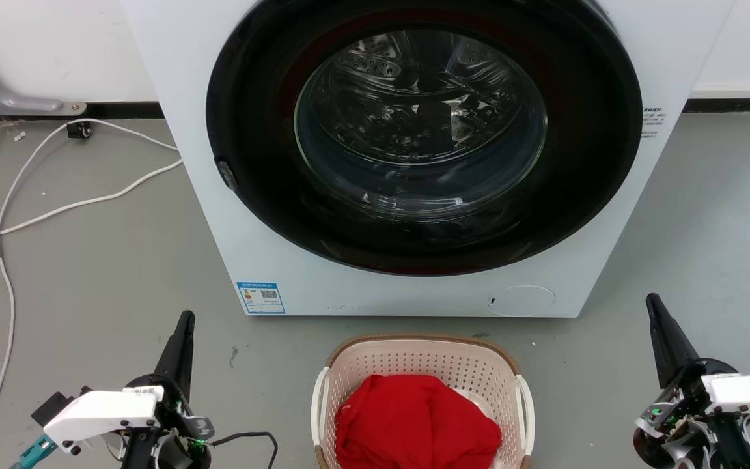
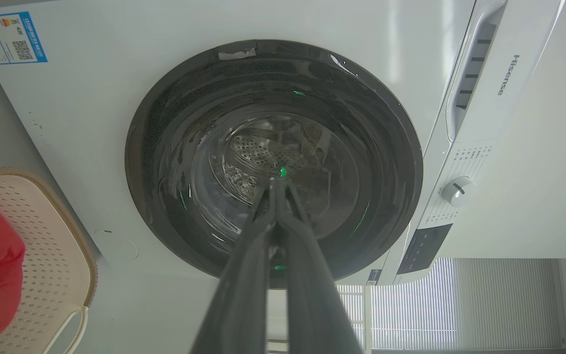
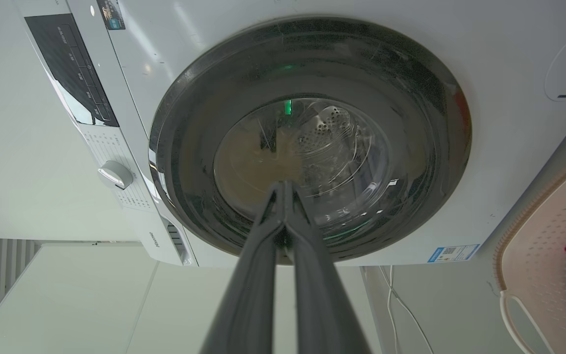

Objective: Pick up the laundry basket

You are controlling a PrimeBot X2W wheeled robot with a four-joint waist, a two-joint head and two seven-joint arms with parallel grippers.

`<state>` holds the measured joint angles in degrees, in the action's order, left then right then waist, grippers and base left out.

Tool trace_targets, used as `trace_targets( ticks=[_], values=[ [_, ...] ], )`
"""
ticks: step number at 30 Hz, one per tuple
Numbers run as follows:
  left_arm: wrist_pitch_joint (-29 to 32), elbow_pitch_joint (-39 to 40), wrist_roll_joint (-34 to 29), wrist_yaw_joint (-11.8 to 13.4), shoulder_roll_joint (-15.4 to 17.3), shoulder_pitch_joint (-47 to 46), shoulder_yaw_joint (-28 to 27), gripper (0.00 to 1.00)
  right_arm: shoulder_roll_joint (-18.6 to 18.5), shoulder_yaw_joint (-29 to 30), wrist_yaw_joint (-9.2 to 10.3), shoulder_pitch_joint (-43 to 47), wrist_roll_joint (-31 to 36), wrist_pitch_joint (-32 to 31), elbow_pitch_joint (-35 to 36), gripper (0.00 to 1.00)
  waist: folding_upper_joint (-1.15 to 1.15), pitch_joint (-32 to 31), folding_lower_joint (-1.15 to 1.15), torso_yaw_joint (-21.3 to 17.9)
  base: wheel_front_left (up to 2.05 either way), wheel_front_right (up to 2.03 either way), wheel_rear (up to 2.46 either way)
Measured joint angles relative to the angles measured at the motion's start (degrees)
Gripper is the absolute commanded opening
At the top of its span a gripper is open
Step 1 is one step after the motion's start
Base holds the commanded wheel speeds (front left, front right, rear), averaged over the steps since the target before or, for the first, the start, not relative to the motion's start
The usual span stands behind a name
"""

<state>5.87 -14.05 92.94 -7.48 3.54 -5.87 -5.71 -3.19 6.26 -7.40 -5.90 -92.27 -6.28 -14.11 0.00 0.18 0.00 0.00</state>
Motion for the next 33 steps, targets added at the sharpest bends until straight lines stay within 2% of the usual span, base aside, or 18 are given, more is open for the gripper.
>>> trace_targets(
  ticks=[22,23,33],
  values=[
    [0.04,-0.23,-0.05,-0.01,-0.15,0.09,-0.18,0.00,0.07,0.07,0.00,0.10,0.00,-0.05,-0.20,0.00,0.00,0.00,0.00,0.00,0.00,0.00,0.00],
    [0.02,-0.65,-0.01,0.00,-0.26,0.38,-0.13,1.00,0.10,0.02,0.00,0.44,0.00,-0.04,-0.62,1.00,0.00,0.00,0.00,0.00,0.00,0.00,0.00],
    [-2.29,-0.03,-1.30,0.00,-0.58,1.53,2.56,1.00,0.29,-1.00,0.01,1.79,2.12,2.34,-0.23,1.00,0.00,-0.01,0.00,-0.03,0.00,0.00,0.00]
  ],
)
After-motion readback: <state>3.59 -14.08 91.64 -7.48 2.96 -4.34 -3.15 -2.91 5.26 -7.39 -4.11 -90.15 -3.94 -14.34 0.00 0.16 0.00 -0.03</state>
